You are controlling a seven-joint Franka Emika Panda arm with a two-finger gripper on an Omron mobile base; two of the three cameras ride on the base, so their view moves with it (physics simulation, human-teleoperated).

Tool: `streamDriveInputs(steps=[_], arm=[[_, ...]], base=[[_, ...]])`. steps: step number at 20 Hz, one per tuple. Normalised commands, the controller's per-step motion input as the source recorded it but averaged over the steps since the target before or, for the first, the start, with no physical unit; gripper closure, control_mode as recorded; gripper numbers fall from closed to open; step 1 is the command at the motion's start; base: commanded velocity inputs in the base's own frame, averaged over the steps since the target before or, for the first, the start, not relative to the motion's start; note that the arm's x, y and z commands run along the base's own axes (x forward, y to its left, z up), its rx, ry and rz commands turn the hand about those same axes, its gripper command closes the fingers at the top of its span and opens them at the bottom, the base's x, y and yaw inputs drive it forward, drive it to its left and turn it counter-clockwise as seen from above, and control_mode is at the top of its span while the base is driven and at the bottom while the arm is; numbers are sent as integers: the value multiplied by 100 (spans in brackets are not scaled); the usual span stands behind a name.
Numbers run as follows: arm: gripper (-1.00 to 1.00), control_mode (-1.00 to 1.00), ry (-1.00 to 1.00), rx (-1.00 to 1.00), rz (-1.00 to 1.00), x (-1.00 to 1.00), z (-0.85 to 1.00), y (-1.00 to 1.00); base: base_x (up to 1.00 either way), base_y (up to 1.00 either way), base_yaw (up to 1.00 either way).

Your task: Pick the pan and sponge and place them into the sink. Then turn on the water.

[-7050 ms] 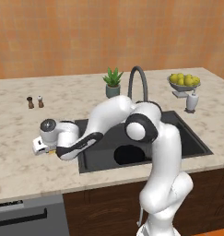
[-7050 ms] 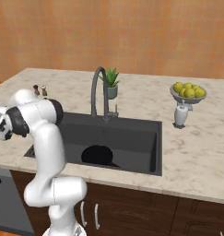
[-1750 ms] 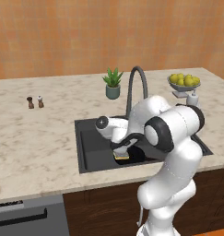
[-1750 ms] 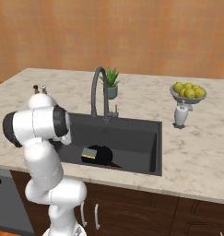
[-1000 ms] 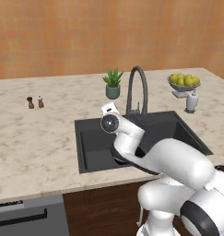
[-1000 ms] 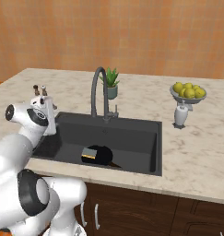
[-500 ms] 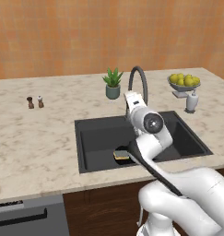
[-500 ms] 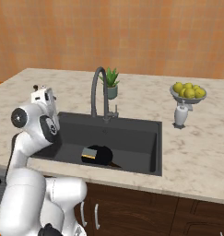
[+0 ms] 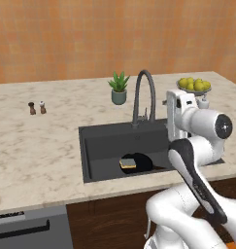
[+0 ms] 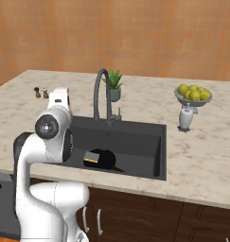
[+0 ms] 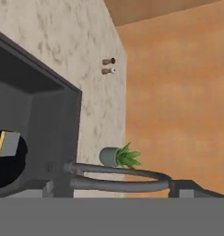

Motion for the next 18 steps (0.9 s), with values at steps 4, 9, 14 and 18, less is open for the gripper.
streamDriveInputs(steps=[4, 9, 14, 18], arm=[[-100, -100, 6, 29, 4, -53, 36, -83], [-100, -100, 5, 21, 6, -10, 7, -76], [-100, -100, 8, 1, 20, 52, -11, -24], [-100, -100, 11, 2, 22, 79, -26, -16]], base=[[0, 0, 0], [0, 0, 0], [0, 0, 0], [0, 0, 0]])
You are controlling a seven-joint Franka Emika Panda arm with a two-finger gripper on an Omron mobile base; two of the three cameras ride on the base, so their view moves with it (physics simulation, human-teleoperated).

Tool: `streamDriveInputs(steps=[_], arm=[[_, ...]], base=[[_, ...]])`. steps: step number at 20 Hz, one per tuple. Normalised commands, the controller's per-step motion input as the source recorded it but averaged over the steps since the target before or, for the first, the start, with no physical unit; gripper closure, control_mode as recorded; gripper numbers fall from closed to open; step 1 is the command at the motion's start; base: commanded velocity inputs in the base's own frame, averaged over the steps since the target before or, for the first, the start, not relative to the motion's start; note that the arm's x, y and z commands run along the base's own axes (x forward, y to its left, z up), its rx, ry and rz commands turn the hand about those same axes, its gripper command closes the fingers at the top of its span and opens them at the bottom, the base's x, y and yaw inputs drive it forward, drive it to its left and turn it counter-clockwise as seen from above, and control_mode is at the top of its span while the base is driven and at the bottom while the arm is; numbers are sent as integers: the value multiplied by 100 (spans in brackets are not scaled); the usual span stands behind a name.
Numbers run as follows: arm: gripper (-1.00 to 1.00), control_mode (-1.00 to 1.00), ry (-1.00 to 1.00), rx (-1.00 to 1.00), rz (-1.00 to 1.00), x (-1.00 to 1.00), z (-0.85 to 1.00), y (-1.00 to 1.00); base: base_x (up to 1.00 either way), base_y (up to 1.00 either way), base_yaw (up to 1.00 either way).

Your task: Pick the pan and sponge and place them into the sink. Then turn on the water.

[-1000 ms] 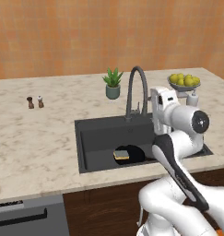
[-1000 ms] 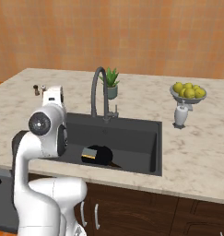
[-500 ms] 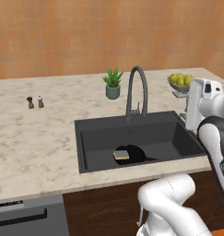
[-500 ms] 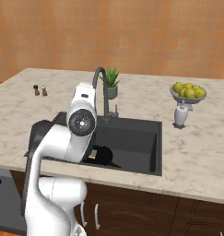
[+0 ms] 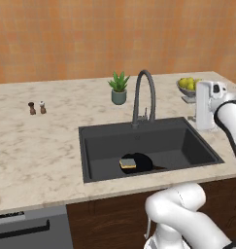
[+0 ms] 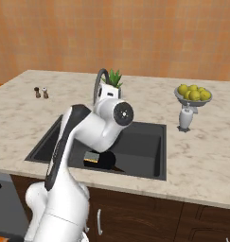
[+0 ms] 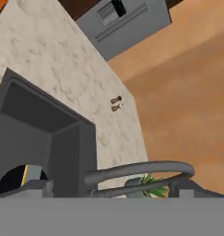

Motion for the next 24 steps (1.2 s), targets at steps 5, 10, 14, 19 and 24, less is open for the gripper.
streamDriveInputs(steps=[5, 10, 14, 19, 24], arm=[[-100, -100, 5, 1, 32, 58, -47, -25], [-100, -100, 0, 2, 36, 39, -47, -14], [-100, -100, 0, 0, 19, 52, -48, 0], [-100, -100, 0, 0, 12, 41, -50, 0], [-100, -100, 6, 1, 17, 23, -25, 0]], base=[[0, 0, 0], [0, 0, 0], [0, 0, 0], [0, 0, 0], [0, 0, 0]])
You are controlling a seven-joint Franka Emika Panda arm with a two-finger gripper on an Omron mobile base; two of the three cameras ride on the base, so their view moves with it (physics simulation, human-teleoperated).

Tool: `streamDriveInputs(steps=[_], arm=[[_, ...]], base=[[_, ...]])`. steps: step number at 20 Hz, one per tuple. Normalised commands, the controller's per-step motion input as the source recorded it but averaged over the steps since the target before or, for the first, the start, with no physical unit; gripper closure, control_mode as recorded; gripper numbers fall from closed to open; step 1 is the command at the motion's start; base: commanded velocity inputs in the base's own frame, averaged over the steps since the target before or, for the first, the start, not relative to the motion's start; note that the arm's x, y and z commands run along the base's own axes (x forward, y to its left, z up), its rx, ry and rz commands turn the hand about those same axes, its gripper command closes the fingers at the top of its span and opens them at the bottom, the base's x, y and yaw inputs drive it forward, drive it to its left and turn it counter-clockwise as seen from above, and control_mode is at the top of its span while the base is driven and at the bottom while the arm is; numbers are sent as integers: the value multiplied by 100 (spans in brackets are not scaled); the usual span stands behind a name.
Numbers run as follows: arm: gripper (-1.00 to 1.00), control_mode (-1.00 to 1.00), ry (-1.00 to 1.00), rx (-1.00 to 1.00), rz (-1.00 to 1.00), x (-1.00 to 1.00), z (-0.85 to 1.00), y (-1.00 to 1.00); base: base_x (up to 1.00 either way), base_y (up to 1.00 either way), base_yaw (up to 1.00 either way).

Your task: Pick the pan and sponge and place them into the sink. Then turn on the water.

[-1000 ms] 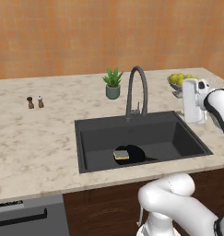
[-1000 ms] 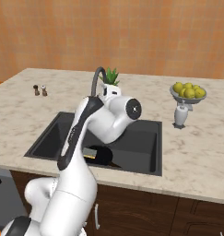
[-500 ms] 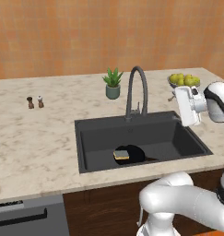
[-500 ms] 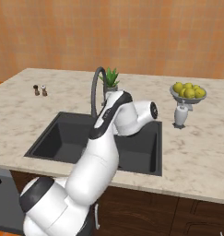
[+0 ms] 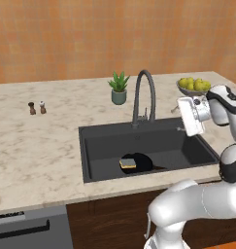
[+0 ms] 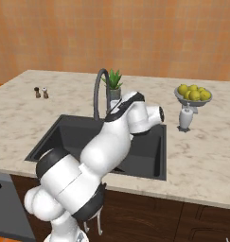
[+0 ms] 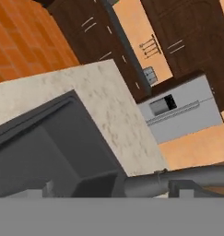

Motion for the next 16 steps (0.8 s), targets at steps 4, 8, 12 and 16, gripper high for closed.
streamDriveInputs(steps=[4, 8, 12, 16], arm=[[-100, -100, 21, 23, 5, 18, -15, -19], [-100, -100, 28, 41, -5, 1, -11, -35], [-100, -100, 42, 24, -14, 1, -11, -7], [-100, -100, 47, 1, -19, 13, -3, 0]], base=[[0, 0, 0], [0, 0, 0], [0, 0, 0], [0, 0, 0]])
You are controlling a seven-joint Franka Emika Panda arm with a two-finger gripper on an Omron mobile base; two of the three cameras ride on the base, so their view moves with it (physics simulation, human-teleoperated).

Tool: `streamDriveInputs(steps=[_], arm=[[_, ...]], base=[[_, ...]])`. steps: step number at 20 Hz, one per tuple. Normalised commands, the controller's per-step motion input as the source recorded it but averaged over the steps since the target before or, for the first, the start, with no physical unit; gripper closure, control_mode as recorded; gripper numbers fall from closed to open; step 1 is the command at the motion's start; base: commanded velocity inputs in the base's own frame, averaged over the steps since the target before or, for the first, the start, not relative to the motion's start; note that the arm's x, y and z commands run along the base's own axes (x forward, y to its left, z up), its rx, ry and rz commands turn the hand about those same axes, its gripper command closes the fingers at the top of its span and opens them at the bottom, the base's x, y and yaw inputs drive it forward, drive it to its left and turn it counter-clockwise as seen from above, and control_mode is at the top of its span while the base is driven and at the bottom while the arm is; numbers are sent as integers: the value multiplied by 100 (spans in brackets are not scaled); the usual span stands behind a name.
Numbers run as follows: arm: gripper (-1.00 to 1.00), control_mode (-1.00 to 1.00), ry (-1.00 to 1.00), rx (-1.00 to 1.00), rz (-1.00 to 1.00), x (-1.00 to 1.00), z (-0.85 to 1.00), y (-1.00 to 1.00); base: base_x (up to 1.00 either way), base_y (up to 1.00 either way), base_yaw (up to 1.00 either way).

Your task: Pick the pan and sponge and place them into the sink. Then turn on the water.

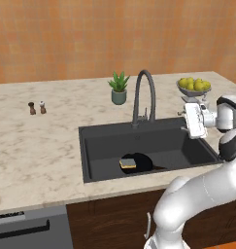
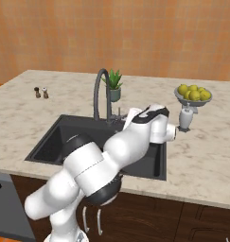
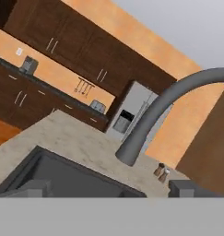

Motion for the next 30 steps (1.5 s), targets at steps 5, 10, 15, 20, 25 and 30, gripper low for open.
streamDriveInputs(steps=[5, 10, 15, 20, 25, 30], arm=[[-100, -100, 42, -2, -29, 17, 0, 0], [-100, -100, 9, 0, -54, -3, -17, 31], [-100, -100, 1, 0, -56, 3, -7, 58], [-100, -100, 15, 0, -25, 49, 0, 5], [-100, -100, 23, 2, -5, 48, -1, -20], [-100, -100, 25, 17, 0, 23, -7, -49]], base=[[0, 0, 0], [0, 0, 0], [0, 0, 0], [0, 0, 0], [0, 0, 0], [0, 0, 0]])
